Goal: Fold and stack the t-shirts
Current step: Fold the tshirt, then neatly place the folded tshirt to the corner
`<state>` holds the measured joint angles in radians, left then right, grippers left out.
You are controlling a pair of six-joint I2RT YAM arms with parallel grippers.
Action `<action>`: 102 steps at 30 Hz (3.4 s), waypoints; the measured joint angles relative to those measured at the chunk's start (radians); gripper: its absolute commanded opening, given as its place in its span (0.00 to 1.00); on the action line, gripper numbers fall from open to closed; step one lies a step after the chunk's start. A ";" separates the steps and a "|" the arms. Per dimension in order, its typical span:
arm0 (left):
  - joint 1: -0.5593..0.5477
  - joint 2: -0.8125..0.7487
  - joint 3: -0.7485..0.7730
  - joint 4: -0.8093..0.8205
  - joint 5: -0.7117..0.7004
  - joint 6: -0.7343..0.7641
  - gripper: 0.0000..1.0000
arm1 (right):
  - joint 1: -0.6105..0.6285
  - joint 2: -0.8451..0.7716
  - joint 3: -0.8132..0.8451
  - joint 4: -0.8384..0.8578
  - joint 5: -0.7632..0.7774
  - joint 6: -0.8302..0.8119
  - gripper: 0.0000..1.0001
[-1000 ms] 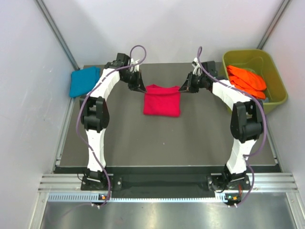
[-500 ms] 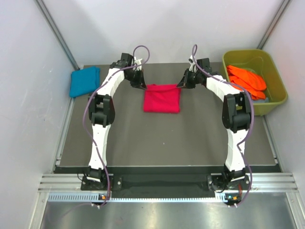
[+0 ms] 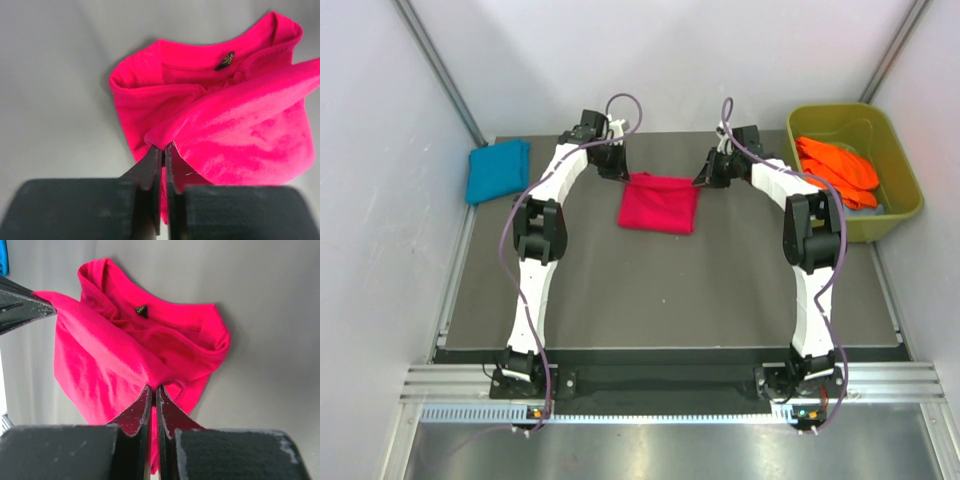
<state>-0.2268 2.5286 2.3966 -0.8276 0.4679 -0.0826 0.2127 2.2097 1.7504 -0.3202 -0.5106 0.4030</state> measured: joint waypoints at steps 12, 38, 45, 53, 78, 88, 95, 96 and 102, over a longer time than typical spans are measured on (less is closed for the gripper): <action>-0.013 -0.006 0.028 0.046 -0.161 0.031 0.60 | -0.015 -0.003 0.000 0.006 0.062 -0.027 0.53; 0.003 -0.038 -0.173 0.019 0.015 -0.055 0.71 | -0.011 -0.026 -0.094 0.026 -0.052 0.030 0.45; 0.010 -0.023 -0.161 0.022 0.049 -0.075 0.72 | 0.007 -0.026 -0.094 0.067 -0.117 0.092 0.45; 0.013 0.003 -0.142 0.050 0.130 -0.108 0.65 | 0.058 0.006 -0.080 0.095 -0.146 0.124 0.46; 0.020 0.044 -0.147 0.083 0.281 -0.147 0.00 | 0.053 0.027 -0.080 0.059 -0.090 0.042 0.53; 0.056 -0.204 -0.147 -0.027 0.041 0.029 0.00 | 0.002 -0.217 -0.066 0.005 0.097 -0.139 0.61; 0.184 -0.310 -0.147 -0.068 -0.079 0.130 0.00 | -0.013 -0.237 -0.075 -0.020 0.125 -0.172 0.61; 0.199 -0.312 -0.147 -0.072 -0.098 0.141 0.00 | -0.014 -0.235 -0.075 -0.029 0.125 -0.174 0.61; 0.292 -0.313 -0.143 -0.095 -0.211 0.206 0.00 | -0.026 -0.205 -0.074 -0.047 0.113 -0.172 0.61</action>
<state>0.0654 2.2158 2.2532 -0.9226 0.2573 0.1238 0.1864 2.0045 1.6764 -0.3672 -0.3977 0.2310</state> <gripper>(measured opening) 0.069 0.610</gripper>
